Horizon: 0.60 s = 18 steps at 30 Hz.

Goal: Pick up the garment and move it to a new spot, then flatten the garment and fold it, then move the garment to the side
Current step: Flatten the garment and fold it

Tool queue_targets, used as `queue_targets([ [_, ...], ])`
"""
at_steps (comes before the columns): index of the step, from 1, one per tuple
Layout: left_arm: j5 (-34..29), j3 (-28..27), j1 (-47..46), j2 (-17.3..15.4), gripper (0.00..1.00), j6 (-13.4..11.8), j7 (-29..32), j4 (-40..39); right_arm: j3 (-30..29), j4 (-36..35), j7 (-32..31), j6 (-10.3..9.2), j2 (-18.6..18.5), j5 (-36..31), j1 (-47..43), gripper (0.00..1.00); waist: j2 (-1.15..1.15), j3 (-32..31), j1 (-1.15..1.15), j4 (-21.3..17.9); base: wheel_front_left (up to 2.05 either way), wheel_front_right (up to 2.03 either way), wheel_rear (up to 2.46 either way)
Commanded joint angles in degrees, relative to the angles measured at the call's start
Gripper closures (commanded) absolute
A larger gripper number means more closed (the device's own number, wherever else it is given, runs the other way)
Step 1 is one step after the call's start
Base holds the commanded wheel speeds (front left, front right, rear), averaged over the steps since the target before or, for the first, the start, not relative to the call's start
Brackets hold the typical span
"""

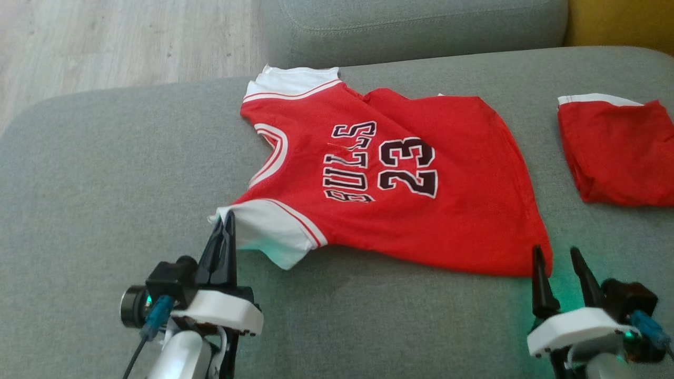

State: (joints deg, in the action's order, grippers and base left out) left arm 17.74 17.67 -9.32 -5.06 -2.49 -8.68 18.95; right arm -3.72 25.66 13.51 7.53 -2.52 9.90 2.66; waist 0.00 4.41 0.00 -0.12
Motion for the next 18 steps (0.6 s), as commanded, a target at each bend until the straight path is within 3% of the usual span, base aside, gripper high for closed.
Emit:
queue_targets([
  [1,0.4,-2.4,-2.8,-0.2,1.00,0.0,-1.9,-2.3,0.5,-0.3,-0.5,-0.04,-0.4,-0.3,0.0,0.00,0.00,-0.1,0.00,0.0,0.00,0.00,0.00],
  [18,0.7,-1.3,-4.2,0.3,1.00,0.6,-5.1,-2.2,2.3,9.6,-3.3,-0.04,-0.4,1.3,4.5,0.00,0.00,1.3,0.00,0.4,0.00,0.00,0.00],
])
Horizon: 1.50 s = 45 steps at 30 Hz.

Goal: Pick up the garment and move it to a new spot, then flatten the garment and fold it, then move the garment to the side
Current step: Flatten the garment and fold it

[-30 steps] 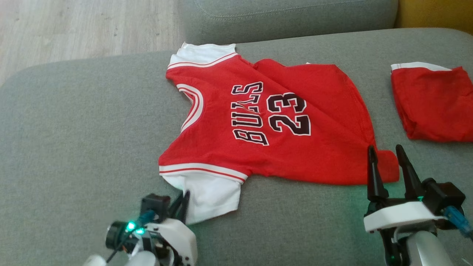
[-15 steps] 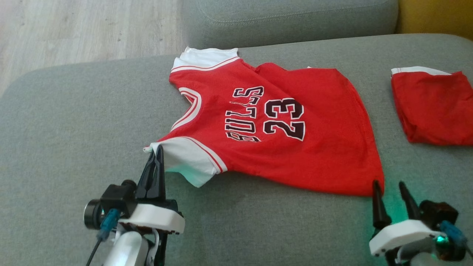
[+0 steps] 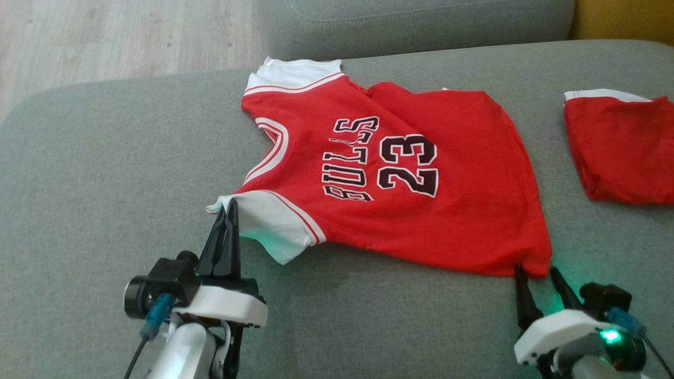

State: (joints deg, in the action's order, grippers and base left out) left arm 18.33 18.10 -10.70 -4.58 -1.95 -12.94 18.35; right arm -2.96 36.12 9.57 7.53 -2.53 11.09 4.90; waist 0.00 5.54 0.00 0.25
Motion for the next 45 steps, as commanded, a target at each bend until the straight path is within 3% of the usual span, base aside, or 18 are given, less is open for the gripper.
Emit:
queue_targets([
  [1,0.1,-1.7,-3.0,-0.2,1.00,0.1,-0.8,-1.6,1.6,-0.3,0.7,-0.04,-0.3,0.1,2.8,0.00,0.00,0.2,0.00,0.1,0.00,0.00,0.00],
  [21,0.3,-0.2,-3.4,-1.1,1.00,-0.1,-0.1,-0.7,2.7,8.7,3.7,-0.04,-0.3,1.9,7.6,0.00,0.00,0.1,0.00,0.6,0.00,0.00,0.00],
  [22,0.3,-0.1,-3.4,-1.1,1.00,-0.1,0.0,-0.7,3.0,9.0,3.7,-0.04,-0.3,2.0,7.6,0.04,0.00,0.0,0.00,0.5,0.00,0.00,0.00],
  [23,0.4,-0.1,-3.3,-1.1,1.00,-0.2,0.0,-0.7,3.3,9.3,3.8,-0.04,-0.3,2.1,7.7,0.35,0.00,0.0,0.00,0.5,0.00,0.00,0.00],
  [24,0.4,-0.1,-3.3,-1.2,1.00,-0.2,0.0,-0.6,3.6,9.5,3.8,-0.04,-0.3,2.2,7.8,0.83,0.00,-0.1,0.00,0.4,0.00,0.00,0.00],
  [25,0.4,0.0,-3.2,-1.2,1.00,-0.3,0.1,-0.6,3.9,9.6,3.9,-0.04,-0.3,2.4,7.9,1.00,0.00,-0.2,0.00,0.4,0.00,0.00,0.00],
  [34,2.3,-0.9,-3.5,-1.6,1.00,-0.1,0.7,-1.9,6.5,3.8,4.8,-0.04,-0.3,6.4,7.6,1.00,0.00,-2.0,0.00,-0.1,0.00,0.00,0.00],
  [40,5.9,-2.6,-8.2,-1.7,1.00,1.3,4.2,-5.7,7.0,-6.8,3.5,-0.04,-0.3,8.6,10.2,1.00,0.00,-3.0,0.00,-0.4,0.00,0.00,0.00],
  [45,9.4,-5.3,-16.1,-1.9,1.00,1.7,8.0,-9.3,4.4,-17.7,-1.5,-0.04,-0.3,8.2,15.4,1.00,0.00,-4.3,0.00,-0.4,0.00,0.00,0.00],
])
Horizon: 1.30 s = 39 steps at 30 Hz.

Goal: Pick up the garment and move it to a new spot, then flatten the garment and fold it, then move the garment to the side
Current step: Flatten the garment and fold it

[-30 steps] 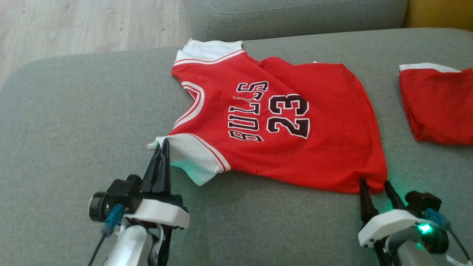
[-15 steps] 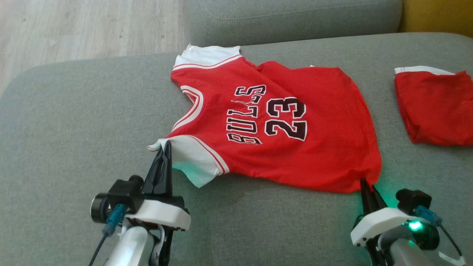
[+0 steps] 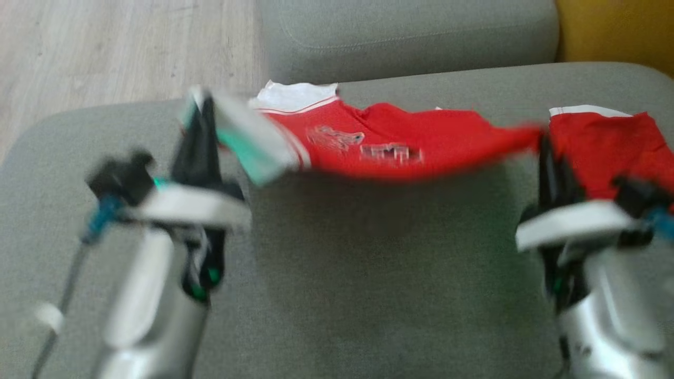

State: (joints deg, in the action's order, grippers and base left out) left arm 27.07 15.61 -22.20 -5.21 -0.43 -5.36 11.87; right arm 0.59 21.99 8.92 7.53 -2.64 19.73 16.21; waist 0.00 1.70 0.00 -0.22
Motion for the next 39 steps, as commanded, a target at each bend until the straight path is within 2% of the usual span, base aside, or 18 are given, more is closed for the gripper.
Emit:
queue_targets([
  [1,1.1,-3.2,-6.3,-1.4,1.00,0.3,1.2,-3.4,0.4,-5.5,-2.2,-0.04,-0.2,-0.7,5.2,1.00,0.00,-0.7,0.00,0.2,0.00,0.00,0.00],
  [8,4.5,-5.3,-16.0,-1.1,1.00,0.3,5.1,-6.9,-0.3,-16.7,-9.0,-0.04,-2.1,-2.6,12.3,1.00,0.00,-2.3,0.00,0.6,0.00,0.00,0.00],
  [15,8.7,-8.4,-18.2,-0.9,1.00,-1.5,8.2,-14.3,-0.6,-27.2,-15.1,-0.04,-4.5,-2.5,13.7,1.00,0.00,-2.4,0.00,0.7,0.00,0.00,0.00],
  [21,10.3,-9.7,-19.4,-1.8,1.00,-3.0,11.5,-20.0,-1.4,-33.8,-19.3,-0.04,-5.0,-3.0,13.1,1.00,0.00,0.8,0.00,1.0,0.00,0.00,0.00],
  [24,10.2,-9.7,-21.8,-2.9,1.00,-3.3,13.6,-20.0,-1.7,-34.8,-21.1,-0.04,-5.2,-3.2,15.0,1.00,0.00,4.5,0.00,1.2,0.00,0.00,0.00],
  [28,10.2,-11.1,-28.4,-5.1,1.00,-2.8,14.5,-12.6,-1.5,-29.9,-22.3,-0.04,-5.0,-2.1,21.9,1.00,0.00,10.9,0.00,1.1,0.00,0.00,0.00],
  [32,8.6,-11.5,-37.9,-7.6,1.00,-1.0,12.9,-1.3,2.7,-18.9,-20.5,-0.04,-7.9,-3.2,33.0,1.00,0.00,17.1,0.00,0.9,0.00,0.00,0.00],
  [35,6.6,-11.2,-46.0,-9.5,1.00,0.6,10.5,6.9,4.8,-9.3,-17.3,-0.04,-8.0,-3.4,43.1,1.00,0.00,20.5,0.00,1.0,0.00,0.00,0.00],
  [39,4.6,-11.5,-55.8,-11.2,1.00,1.8,5.4,16.5,5.6,1.9,-9.7,-0.04,-7.3,-5.9,55.0,1.00,0.00,23.2,0.00,1.2,0.00,0.00,0.00],
])
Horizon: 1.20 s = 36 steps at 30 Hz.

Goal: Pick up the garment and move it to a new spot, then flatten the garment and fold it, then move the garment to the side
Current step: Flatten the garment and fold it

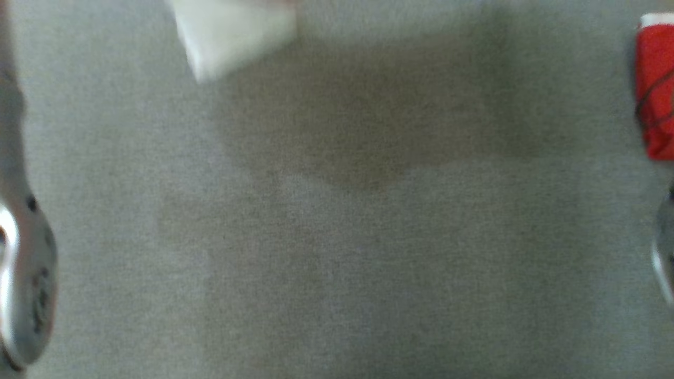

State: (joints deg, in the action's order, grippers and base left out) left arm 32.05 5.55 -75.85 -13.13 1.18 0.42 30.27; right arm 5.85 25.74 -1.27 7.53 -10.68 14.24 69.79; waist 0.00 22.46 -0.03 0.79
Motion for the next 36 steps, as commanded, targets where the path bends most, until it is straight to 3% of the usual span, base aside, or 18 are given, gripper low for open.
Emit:
queue_targets([
  [1,-0.7,-1.5,-3.7,-3.3,1.00,0.4,-1.6,0.2,0.8,0.7,2.6,-0.04,0.8,-1.5,3.3,1.00,0.00,2.7,0.03,0.3,0.00,0.00,0.00],
  [5,-1.3,-0.4,-6.4,-3.0,1.00,2.4,-5.5,7.2,1.4,10.4,8.6,-0.04,1.1,-3.8,6.3,1.00,0.00,3.0,0.03,1.3,0.00,0.00,0.00],
  [9,-1.9,2.1,-3.6,-1.9,1.00,4.3,-7.9,12.3,3.3,18.8,11.2,-0.04,0.4,-4.0,3.6,1.00,0.00,2.6,0.03,2.5,0.00,0.00,0.00],
  [15,-2.9,7.9,6.5,-1.7,1.00,6.0,-10.0,16.2,8.1,28.5,10.6,-0.04,-1.5,-1.8,-3.3,1.00,0.00,0.6,0.03,4.1,0.00,0.00,0.00],
  [20,-3.1,15.6,16.8,-3.2,1.00,6.3,-8.7,15.6,13.4,33.2,6.2,-0.04,-3.5,2.2,-9.6,1.00,0.00,-3.0,0.03,5.1,0.00,0.00,0.00],
  [25,0.9,21.6,24.4,-6.5,1.00,6.3,-4.0,12.0,18.7,33.4,2.3,-0.04,-5.4,6.6,-14.0,1.00,0.00,-6.7,0.03,5.3,0.00,0.00,0.00],
  [30,9.6,30.7,34.2,-13.9,1.00,6.3,7.7,1.8,26.8,28.9,-4.7,-0.04,-9.5,15.4,-20.4,1.00,0.00,-12.4,0.03,5.4,0.00,0.00,0.00],
  [36,16.3,34.0,41.7,-21.9,1.00,6.3,15.0,-8.5,32.4,22.2,-12.2,-0.04,-13.9,25.5,-26.4,1.00,0.00,-17.7,0.03,4.9,0.00,0.00,0.00],
])
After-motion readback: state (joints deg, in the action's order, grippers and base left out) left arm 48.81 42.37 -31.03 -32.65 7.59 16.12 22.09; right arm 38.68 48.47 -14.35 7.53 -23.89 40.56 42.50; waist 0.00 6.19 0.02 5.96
